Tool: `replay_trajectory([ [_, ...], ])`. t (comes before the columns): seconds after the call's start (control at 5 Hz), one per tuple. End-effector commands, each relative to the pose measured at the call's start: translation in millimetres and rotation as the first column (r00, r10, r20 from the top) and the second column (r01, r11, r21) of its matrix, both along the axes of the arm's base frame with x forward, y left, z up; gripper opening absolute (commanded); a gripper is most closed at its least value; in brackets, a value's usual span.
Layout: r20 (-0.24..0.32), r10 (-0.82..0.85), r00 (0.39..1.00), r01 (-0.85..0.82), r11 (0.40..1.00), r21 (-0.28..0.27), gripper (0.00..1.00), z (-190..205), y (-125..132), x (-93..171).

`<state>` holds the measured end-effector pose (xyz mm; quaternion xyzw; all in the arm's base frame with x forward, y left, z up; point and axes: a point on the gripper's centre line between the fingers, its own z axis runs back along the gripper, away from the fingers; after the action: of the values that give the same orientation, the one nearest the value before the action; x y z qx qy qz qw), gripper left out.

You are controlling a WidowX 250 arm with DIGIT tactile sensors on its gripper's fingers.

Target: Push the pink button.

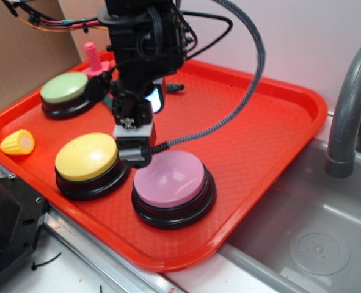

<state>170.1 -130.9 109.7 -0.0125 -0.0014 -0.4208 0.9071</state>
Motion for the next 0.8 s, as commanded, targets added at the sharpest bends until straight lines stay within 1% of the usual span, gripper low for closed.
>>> replay_trajectory([
  [0.0, 0.098, 0.023, 0.995, -0.016, 0.998, -0.069, 1.0, 27, -2, -2],
  [0.2, 0.084, 0.03, 0.996, -0.026, 0.999, -0.047, 1.0, 37, -2, 0],
  [0.4, 0.055, 0.04, 0.998, -0.04, 0.999, -0.016, 1.0, 44, 3, 0],
  [0.6, 0.055, 0.058, 0.997, -0.057, 0.998, -0.012, 1.0, 49, 7, 0],
])
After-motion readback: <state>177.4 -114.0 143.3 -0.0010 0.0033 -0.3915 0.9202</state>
